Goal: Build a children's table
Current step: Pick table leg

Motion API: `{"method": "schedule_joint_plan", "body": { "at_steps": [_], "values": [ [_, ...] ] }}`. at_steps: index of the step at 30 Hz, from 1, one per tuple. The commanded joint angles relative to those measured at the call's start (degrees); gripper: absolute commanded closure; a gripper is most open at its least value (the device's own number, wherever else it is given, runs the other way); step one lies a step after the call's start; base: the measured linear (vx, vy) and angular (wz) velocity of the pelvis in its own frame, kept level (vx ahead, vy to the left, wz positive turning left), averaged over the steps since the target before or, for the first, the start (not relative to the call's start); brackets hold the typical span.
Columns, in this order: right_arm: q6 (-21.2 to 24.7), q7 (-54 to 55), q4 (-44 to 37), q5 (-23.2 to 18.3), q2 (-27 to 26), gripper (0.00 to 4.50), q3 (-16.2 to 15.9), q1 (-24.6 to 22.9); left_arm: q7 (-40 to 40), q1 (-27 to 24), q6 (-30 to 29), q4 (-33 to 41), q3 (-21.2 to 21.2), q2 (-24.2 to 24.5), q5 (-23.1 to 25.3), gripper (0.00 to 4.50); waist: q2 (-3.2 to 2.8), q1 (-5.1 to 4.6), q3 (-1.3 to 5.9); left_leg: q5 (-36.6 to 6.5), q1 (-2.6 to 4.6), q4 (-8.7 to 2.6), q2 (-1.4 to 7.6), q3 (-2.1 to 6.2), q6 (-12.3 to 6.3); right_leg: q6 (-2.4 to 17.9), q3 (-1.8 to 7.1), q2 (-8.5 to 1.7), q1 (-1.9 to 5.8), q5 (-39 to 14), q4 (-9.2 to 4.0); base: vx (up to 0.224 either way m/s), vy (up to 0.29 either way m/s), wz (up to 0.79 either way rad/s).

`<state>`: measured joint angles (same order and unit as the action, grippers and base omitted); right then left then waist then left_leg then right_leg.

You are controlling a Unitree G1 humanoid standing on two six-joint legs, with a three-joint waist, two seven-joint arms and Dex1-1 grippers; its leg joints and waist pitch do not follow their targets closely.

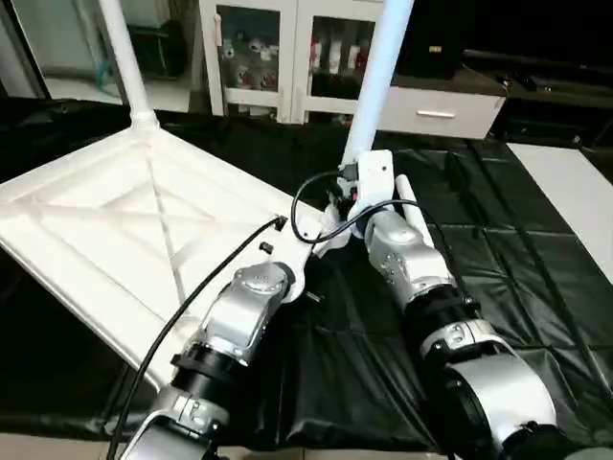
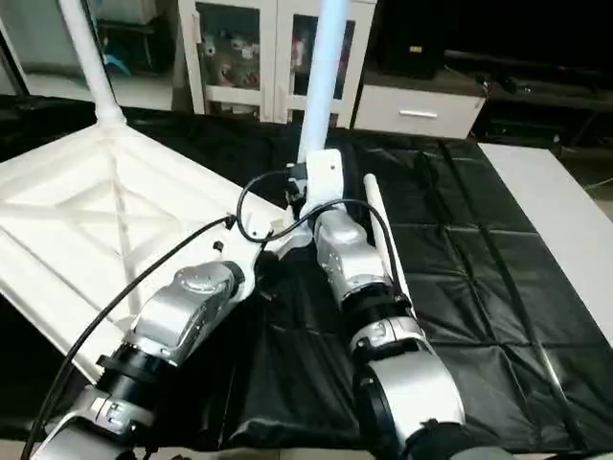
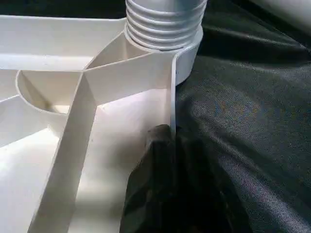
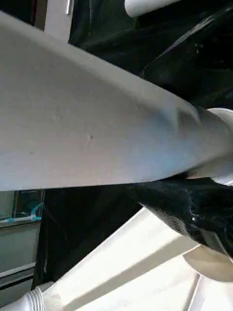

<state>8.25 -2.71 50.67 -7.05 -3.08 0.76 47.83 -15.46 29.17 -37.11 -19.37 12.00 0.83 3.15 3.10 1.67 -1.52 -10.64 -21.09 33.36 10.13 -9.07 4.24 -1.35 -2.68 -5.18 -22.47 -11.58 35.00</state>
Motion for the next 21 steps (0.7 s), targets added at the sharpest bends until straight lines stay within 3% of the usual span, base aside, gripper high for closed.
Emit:
{"method": "schedule_joint_plan", "body": {
  "at_steps": [1, 2, 5, 8, 9, 10, 12, 19, 21],
  "values": [
    [2.4, -1.0, 5.4, -0.5, -0.6, 2.68, 0.4, -2.2, 0.4, 0.9, 2.2, -0.7, -1.2, 0.4, 0.1, 4.5, -0.32, -0.4, 1.83, -25.4, 0.32, -4.95, 2.18, 0.84, 2.06, 5.1, 1.75, -2.48, 0.39, -25.0, -6.08, 0.0, 0.0, 0.0],
    [2.1, -1.7, 5.6, -0.8, -0.6, 2.33, 0.7, -2.0, 0.2, 0.8, 2.0, -0.6, -1.2, 0.4, 0.0, 4.5, -0.3, -0.42, 1.87, -25.5, 0.32, -4.93, 2.18, 0.85, 2.06, 5.0, 1.75, -2.52, 0.41, -25.2, -6.07, 0.0, 0.0, 0.0],
    [1.9, -2.9, 5.3, -1.6, -0.7, 2.33, 1.6, -1.7, -0.1, 0.5, 1.9, -0.3, -1.1, 0.6, 0.0, 4.5, -0.36, -0.46, 1.79, -26.7, 0.42, -4.94, 2.17, 0.91, 2.0, 4.7, 1.74, -2.62, 0.18, -27.2, -6.34, 0.0, 0.0, 0.0],
    [1.8, -4.2, 4.5, -1.7, -0.6, 1.91, 1.8, -1.5, -0.5, 0.2, 1.7, 0.3, -0.8, 0.9, -0.1, 4.5, -0.3, -0.46, 1.89, -26.3, 0.24, -4.99, 2.21, 0.94, 1.86, 4.6, 1.77, -2.61, 0.25, -26.6, -6.3, 0.0, 0.0, 0.0],
    [2.0, -5.7, 2.9, -1.6, -0.2, 1.77, 1.2, -1.5, -1.0, 0.1, 1.5, 0.9, -0.4, 1.3, -0.2, 4.5, -0.3, -0.28, 2.15, -24.2, -0.02, -4.98, 2.3, 0.82, 1.64, 5.4, 1.89, -2.6, 0.46, -23.4, -6.03, 0.0, 0.0, 0.0],
    [2.3, -6.2, 2.2, -1.7, -0.1, 1.77, 1.0, -1.6, -1.2, 0.1, 1.5, 1.0, -0.3, 1.5, -0.2, 4.5, -0.3, -0.28, 2.15, -24.2, -0.02, -4.98, 2.3, 0.82, 1.64, 5.4, 1.89, -2.6, 0.46, -23.4, -6.03, 0.0, 0.0, 0.0],
    [4.0, -9.4, -2.3, -1.9, 0.5, 1.48, -0.2, -2.6, -2.3, -0.2, 1.3, 2.2, 0.0, 2.3, -0.3, 4.5, -0.21, -0.03, 2.49, -17.6, -0.54, -4.72, 2.43, 0.3, 0.03, 7.8, 1.9, -2.25, 0.95, -14.0, -5.05, 0.0, 0.0, 0.0],
    [8.9, -15.5, -13.2, -1.8, 3.1, 1.01, -3.0, -6.5, -5.8, -1.1, 1.5, 4.5, 1.1, 4.9, -0.5, 4.5, -0.57, 0.4, 2.6, -11.6, -0.77, -4.43, 2.69, -0.41, -0.56, 9.3, 1.98, -2.24, 1.32, -8.4, -4.44, 0.0, 0.0, 0.0],
    [12.2, -18.9, -20.3, -2.7, 5.3, 0.87, -4.5, -9.3, -7.8, -2.0, 1.0, 6.3, 2.0, 6.5, -0.8, 4.5, -0.65, 0.52, 2.51, -10.9, -0.53, -4.38, 2.7, -0.53, -0.27, 9.7, 2.04, -1.96, 1.37, -6.6, -4.36, 0.0, 0.0, 0.0]
  ]
}}
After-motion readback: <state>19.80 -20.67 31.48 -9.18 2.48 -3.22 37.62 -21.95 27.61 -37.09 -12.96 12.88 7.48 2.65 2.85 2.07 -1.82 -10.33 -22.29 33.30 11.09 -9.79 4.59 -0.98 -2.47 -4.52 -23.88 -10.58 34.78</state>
